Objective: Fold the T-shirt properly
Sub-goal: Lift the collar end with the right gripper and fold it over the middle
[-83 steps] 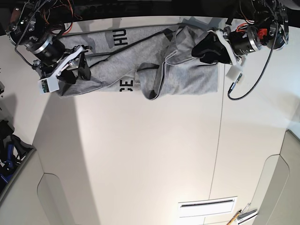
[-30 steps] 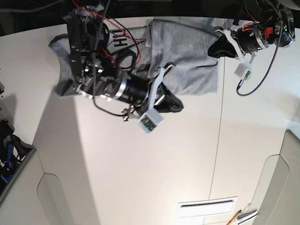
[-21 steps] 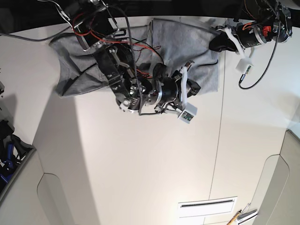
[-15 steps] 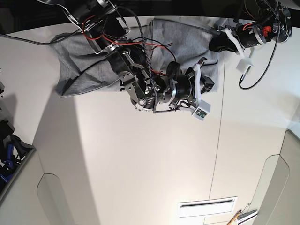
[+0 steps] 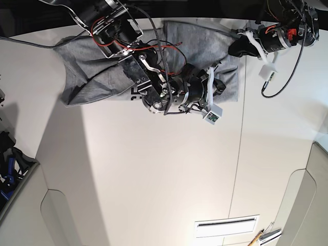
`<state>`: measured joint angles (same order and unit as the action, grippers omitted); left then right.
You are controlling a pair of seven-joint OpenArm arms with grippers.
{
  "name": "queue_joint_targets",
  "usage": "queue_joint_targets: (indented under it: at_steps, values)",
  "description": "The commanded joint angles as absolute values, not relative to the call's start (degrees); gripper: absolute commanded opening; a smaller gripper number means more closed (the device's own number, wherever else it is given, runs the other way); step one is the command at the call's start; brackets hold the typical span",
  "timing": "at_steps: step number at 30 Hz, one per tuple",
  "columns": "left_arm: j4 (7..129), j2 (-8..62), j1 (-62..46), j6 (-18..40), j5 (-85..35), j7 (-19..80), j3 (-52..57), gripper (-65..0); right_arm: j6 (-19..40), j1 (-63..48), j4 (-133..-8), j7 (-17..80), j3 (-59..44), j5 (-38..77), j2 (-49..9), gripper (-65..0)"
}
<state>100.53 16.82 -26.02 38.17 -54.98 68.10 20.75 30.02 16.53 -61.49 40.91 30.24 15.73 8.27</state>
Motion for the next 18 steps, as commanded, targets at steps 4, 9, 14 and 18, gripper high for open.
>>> queue_joint_targets:
  at_steps: [4,9,14,18]
  values:
    - [101.14,17.3,-26.11,38.13,-55.48,68.53,21.08,-65.0,22.63,17.76,-61.8,39.09,30.11,8.86,8.71,-65.0]
    - [101.14,17.3,-27.4,38.13,-55.92,68.84,21.08,-65.0,19.2,17.76,-61.8,38.76,30.11,6.22,8.71,-65.0]
    - [101.69,17.32,-27.59,38.35,-58.54,68.77,21.37,-65.0,19.35,17.76,-61.87,38.76,30.13,7.62,8.71,-65.0]
    - [106.56,17.3,-27.64,40.0,-64.29,69.76,24.56,-65.0,19.68,17.76,-62.04,38.76,30.13,7.94,8.71,-65.0]
